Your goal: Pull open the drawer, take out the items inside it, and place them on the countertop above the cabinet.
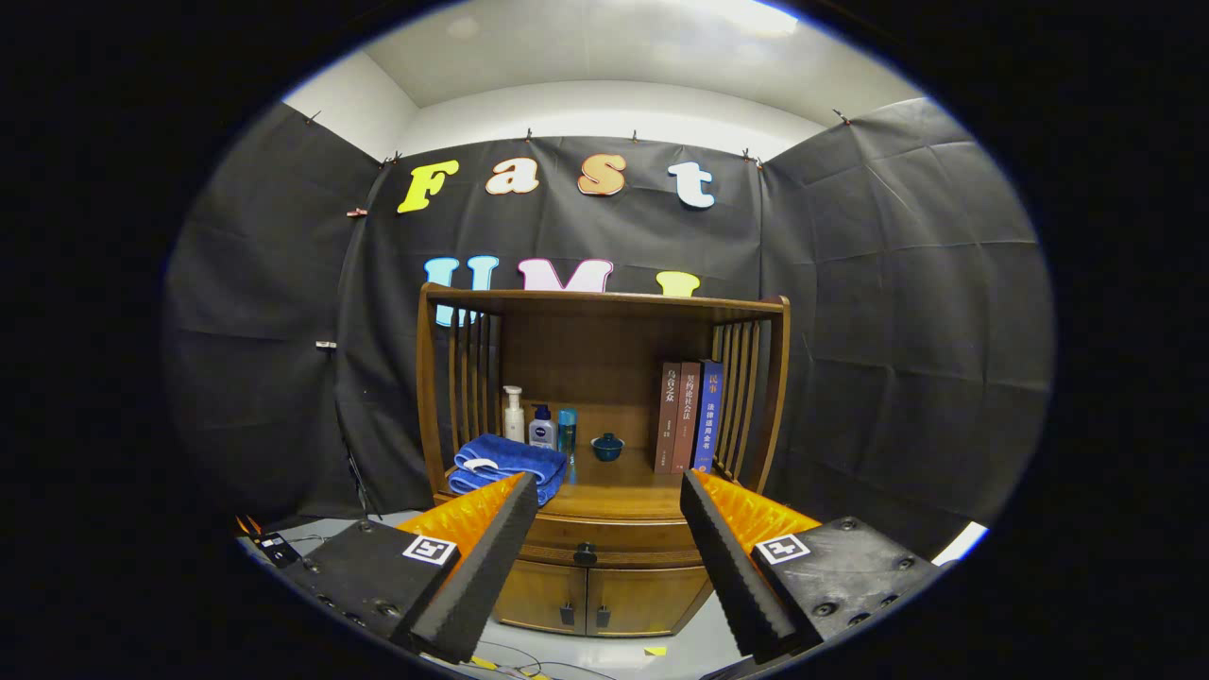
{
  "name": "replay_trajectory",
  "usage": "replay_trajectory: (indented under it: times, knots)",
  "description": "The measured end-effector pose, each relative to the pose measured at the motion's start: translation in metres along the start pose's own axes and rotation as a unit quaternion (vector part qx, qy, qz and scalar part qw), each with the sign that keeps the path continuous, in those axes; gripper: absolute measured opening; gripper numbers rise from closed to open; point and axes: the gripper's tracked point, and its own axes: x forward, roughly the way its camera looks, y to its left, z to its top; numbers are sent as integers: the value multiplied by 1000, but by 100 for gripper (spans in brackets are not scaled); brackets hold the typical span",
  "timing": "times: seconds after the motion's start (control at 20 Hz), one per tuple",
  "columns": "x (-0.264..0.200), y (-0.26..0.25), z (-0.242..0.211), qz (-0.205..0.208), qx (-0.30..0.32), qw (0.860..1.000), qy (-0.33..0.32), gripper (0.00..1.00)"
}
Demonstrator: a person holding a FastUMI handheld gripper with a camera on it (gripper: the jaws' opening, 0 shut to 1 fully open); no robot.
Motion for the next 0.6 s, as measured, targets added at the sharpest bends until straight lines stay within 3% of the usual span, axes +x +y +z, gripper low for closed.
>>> replay_trajectory:
  times: [0.6]
  knots:
    - [9,-7,-6,-3,8,1000,-27,99]
